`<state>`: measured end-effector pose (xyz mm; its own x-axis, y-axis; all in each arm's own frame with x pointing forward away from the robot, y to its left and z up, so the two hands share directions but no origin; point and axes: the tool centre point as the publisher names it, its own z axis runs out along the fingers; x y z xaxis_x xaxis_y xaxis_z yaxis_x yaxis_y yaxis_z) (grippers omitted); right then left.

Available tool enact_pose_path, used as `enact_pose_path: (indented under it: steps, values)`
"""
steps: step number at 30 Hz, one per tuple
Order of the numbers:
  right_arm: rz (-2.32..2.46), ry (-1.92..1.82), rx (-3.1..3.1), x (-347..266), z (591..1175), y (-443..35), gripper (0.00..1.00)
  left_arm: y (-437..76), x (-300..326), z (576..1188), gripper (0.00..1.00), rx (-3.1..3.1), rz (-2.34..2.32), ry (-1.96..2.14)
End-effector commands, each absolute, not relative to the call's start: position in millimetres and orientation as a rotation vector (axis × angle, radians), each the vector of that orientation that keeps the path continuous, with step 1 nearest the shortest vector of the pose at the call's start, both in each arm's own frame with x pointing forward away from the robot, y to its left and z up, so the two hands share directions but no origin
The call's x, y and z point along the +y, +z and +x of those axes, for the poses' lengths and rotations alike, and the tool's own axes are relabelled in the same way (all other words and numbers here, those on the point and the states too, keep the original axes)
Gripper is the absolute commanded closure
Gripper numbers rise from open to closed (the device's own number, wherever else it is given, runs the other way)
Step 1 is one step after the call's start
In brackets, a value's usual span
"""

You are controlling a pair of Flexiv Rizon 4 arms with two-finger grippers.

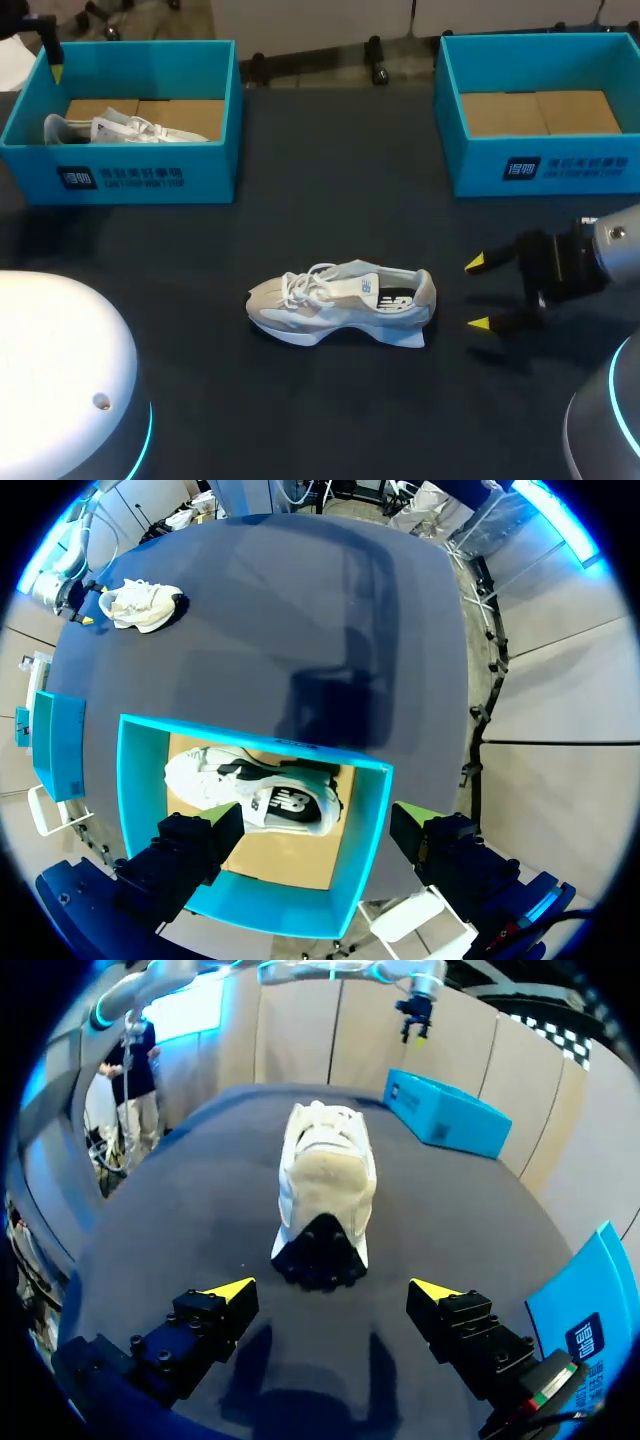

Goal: Take the shoe out of the shoebox, open the shoe tongue, remove and reinsert the insole, then place the shoe into the shoebox

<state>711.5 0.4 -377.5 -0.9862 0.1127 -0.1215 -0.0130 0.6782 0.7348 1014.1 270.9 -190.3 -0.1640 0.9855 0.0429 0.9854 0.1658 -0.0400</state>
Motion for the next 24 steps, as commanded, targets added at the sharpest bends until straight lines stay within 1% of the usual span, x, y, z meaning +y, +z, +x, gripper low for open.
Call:
enact_pose_path:
  steps: [1, 12, 16, 24]
  values:
    - [0.079, 1.205, 2.726, 0, 711, -380, 0.0, -190, 271, 1012, 0.0, -2.355, -1.992, -0.002]
    - [0.079, 1.205, 2.726, 0, 711, -380, 0.0, -190, 271, 1012, 0.0, -2.355, -1.992, -0.002]
    - [0.131, 1.264, 2.711, 14, 711, -394, 0.0, -190, 271, 1012, 0.0, -2.355, -1.992, -0.002]
    - [0.191, 1.37, 2.649, 36, 708, -398, 0.0, -190, 271, 1012, 0.0, -2.355, -1.992, -0.002]
